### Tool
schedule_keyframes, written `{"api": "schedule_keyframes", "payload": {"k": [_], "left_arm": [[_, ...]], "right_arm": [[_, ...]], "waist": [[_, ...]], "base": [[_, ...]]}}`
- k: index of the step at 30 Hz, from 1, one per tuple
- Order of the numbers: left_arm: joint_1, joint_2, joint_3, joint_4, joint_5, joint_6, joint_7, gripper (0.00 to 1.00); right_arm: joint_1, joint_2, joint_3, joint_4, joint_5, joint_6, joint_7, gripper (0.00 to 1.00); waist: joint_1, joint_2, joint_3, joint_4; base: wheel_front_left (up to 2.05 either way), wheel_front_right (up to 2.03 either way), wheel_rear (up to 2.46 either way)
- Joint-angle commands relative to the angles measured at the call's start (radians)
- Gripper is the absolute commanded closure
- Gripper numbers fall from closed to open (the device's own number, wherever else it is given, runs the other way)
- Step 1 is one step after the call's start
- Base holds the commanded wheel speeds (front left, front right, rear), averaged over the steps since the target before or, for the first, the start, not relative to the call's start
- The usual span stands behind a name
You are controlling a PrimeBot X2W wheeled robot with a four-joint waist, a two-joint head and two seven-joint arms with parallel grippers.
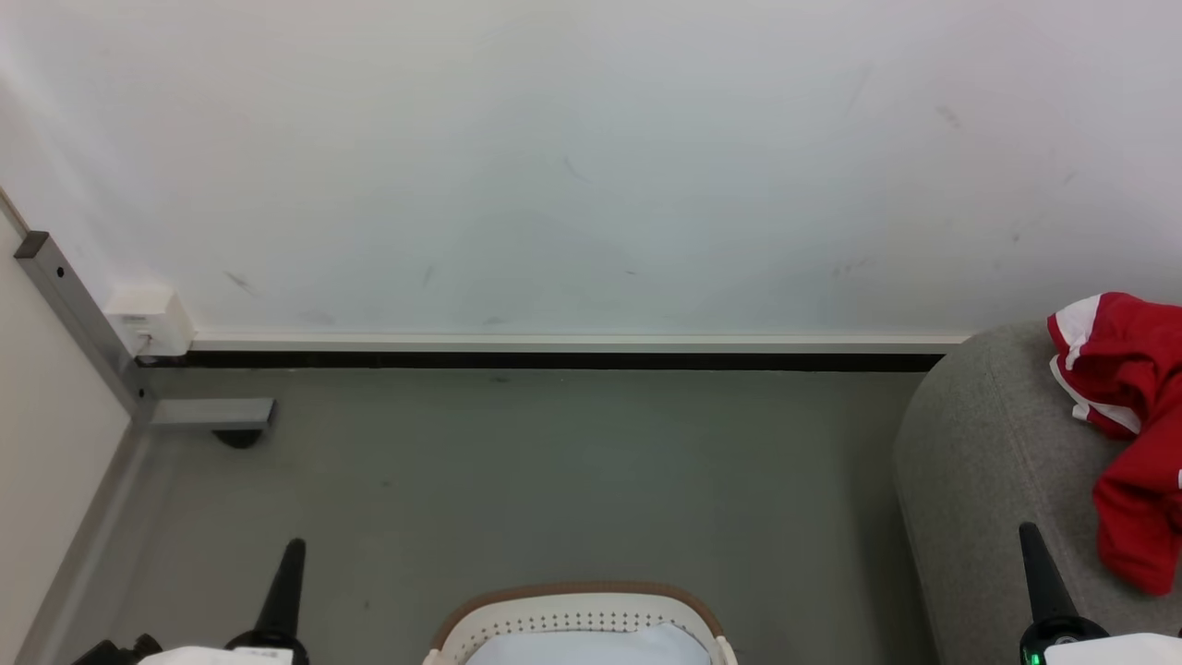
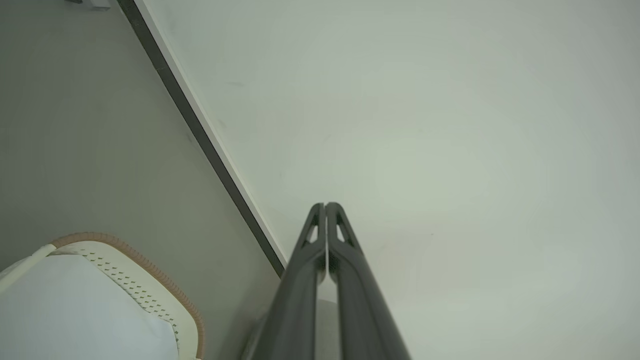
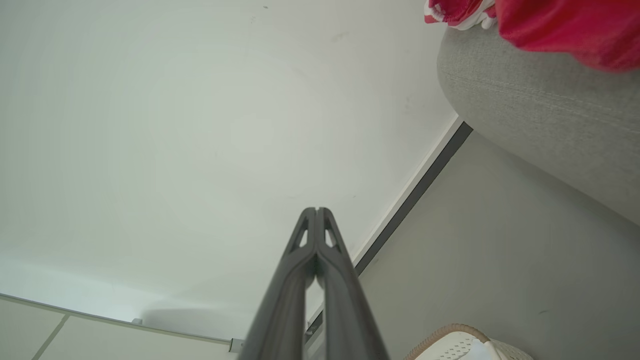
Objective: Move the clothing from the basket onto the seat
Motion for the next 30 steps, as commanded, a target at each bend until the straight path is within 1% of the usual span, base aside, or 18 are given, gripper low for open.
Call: {"api": "schedule_keyframes", "payload": {"k": [1,30], "left_arm": [[-0.018,0.002,0.008,-0.002,-0.029,-0.006,0.008,1.00],[-0.063,-0.021,0.045,0.011,-0.229,-0.034,0.070,1.00]], "right_arm": [[-0.018,-0.009,-0.008,-0.011,0.019,-0.001,0.006,1.00],[-0.048,-0.005,-0.057,-0.014,0.228,-0.002,0.071,1.00]], "waist": [[0.0000,-0.0001,0.001,0.000],[0.0000,-0.0001,0.022,-0.001]], "base": [[0.00,0.00,0.00],[0.00,0.00,0.00]]}}
